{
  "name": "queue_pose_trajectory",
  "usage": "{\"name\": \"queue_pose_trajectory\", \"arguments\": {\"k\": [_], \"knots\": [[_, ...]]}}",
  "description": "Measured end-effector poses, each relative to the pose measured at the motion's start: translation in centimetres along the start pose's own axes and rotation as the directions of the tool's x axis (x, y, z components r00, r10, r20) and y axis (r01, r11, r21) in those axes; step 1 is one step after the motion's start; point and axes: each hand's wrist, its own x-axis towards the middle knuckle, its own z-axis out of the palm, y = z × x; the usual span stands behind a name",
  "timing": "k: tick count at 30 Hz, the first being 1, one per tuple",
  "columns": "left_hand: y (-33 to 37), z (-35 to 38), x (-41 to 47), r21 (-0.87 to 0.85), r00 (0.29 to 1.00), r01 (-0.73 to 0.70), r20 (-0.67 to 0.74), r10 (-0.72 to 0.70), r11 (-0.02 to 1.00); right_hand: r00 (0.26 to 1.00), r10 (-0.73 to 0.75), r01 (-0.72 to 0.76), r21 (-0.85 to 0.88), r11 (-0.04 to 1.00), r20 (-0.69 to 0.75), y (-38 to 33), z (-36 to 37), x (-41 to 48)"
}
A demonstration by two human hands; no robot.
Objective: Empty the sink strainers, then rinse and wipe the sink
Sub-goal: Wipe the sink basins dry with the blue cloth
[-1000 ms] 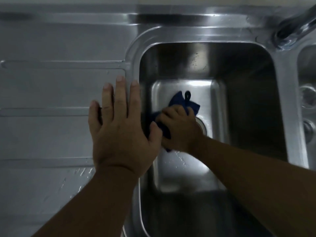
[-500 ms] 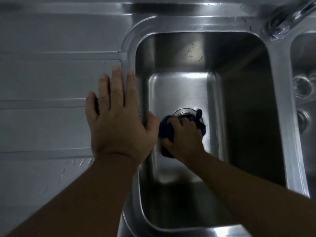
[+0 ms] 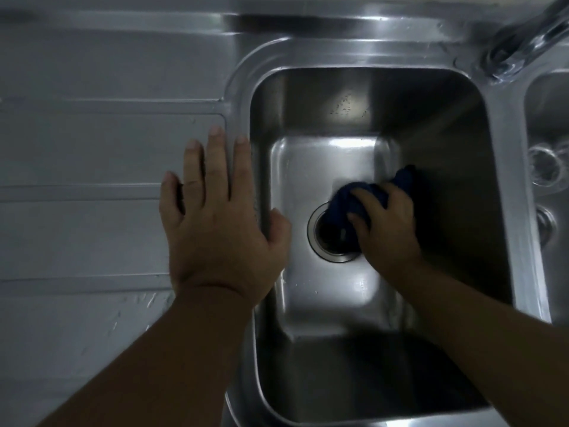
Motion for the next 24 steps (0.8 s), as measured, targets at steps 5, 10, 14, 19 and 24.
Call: {"name": "queue_pose_trajectory", "arguments": {"k": [5,10,14,19,24], "knots": [[-0.2,0.3,0.0,0.002,1.0,-0.007,-0.006,0.007,1.0,0.932,0.33,-0.321,0.083,0.944,-0.152,-6.3,2.9,6.7],[-0.2,0.6,0.1,-0.017,0.999,-0.015,-0.034,0.014,1.0,0.974,0.219,-0.199,0.245,0.949,-0.058,-13.0,4.7,8.7],[-0.3,0.8,0.2,0.002,0.999,-0.008,-0.054,0.008,1.0,0.997,-0.049,0.04,0.141,0.989,0.064,-11.9,4.9,6.5],[-0.1,0.7,0.2,0.007,0.998,-0.009,-0.056,0.01,1.0,0.95,-0.192,0.2,-0.006,0.98,0.244,-10.1,4.5,0.9],[-0.1,0.6,0.1,0.019,0.998,-0.01,-0.068,0.012,1.0,0.817,-0.388,0.462,-0.083,0.883,0.426,-6.9,3.8,-6.8]]}}
